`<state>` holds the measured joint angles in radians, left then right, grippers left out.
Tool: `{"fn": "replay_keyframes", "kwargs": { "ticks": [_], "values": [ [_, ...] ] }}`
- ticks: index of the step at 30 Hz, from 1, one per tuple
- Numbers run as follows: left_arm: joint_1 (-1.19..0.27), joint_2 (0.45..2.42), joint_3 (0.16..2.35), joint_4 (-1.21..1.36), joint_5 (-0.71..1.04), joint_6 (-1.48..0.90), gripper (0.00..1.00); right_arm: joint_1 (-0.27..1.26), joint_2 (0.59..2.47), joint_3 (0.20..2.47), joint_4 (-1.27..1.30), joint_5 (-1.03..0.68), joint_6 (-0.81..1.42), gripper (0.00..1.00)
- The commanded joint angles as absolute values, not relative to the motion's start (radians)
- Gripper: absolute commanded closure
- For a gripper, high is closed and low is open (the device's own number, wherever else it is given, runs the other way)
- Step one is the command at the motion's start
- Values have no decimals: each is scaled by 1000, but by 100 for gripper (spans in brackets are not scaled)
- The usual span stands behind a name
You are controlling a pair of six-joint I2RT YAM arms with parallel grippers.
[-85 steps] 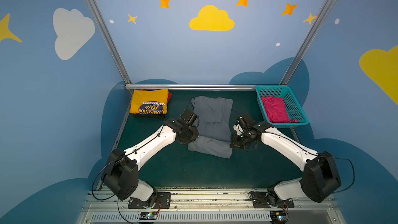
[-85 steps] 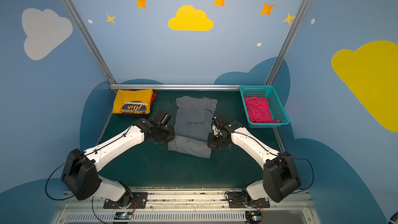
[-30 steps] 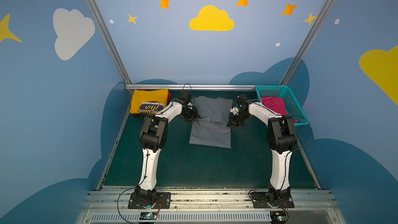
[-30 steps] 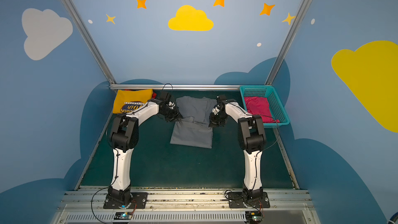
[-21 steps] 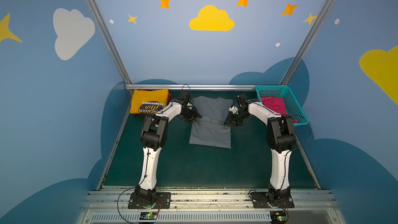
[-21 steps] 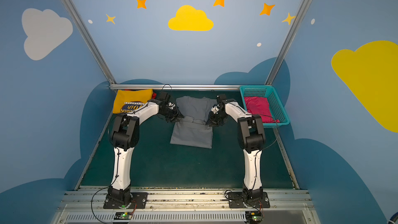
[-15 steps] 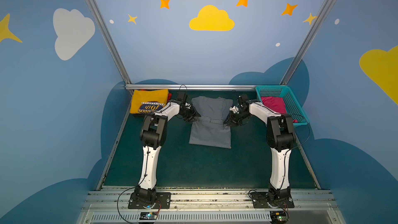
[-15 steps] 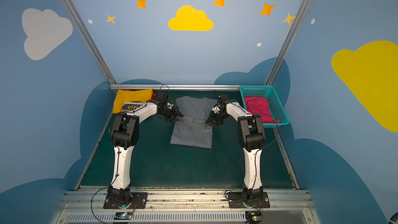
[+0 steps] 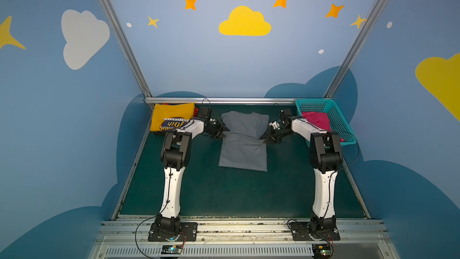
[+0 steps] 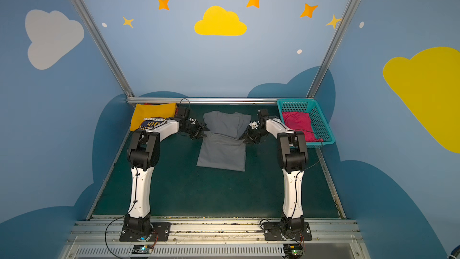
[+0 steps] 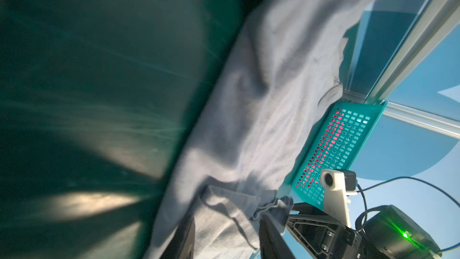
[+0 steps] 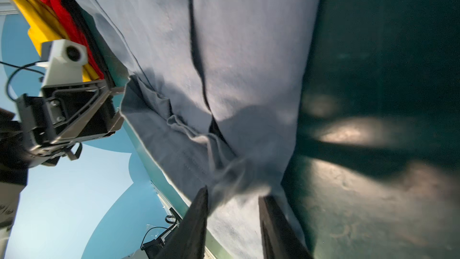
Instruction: Fold and stack the t-shirts
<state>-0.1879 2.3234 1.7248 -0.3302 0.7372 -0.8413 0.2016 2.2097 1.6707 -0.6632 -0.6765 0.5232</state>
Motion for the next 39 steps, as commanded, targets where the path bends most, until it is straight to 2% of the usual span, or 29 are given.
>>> {"fn": "replay_keyframes", "kwargs": {
  "ticks": [1, 3, 6, 14, 16, 18, 22, 25, 32, 39],
  "values": [
    [-164, 2250, 1687, -314, 696, -845, 55, 178, 2185, 1688, -636, -689, 539, 61],
    [-158, 2209, 1668, -330, 671, -820, 53, 170, 2164, 1679, -639, -684, 533, 61],
    [-155, 2132, 1638, -384, 611, -757, 41, 156, 2117, 1643, -651, -667, 520, 61],
    [-185, 1952, 1531, -665, 385, -539, 30, 163, 1897, 1402, -673, -565, 437, 58],
    [-207, 1916, 1470, -688, 345, -509, 22, 174, 1846, 1326, -676, -538, 420, 55],
    [-234, 1879, 1395, -690, 312, -495, 18, 193, 1795, 1241, -664, -511, 412, 50],
    [-290, 1841, 1278, -663, 300, -504, 18, 242, 1716, 1106, -629, -494, 409, 41],
    [-325, 1835, 1204, -615, 331, -529, 18, 278, 1680, 1032, -601, -483, 428, 38],
    [-350, 1834, 1144, -579, 282, -573, 19, 322, 1689, 975, -541, -465, 472, 37],
    [-379, 1837, 1106, -538, 318, -607, 30, 352, 1751, 971, -504, -463, 500, 37]
  ]
}}
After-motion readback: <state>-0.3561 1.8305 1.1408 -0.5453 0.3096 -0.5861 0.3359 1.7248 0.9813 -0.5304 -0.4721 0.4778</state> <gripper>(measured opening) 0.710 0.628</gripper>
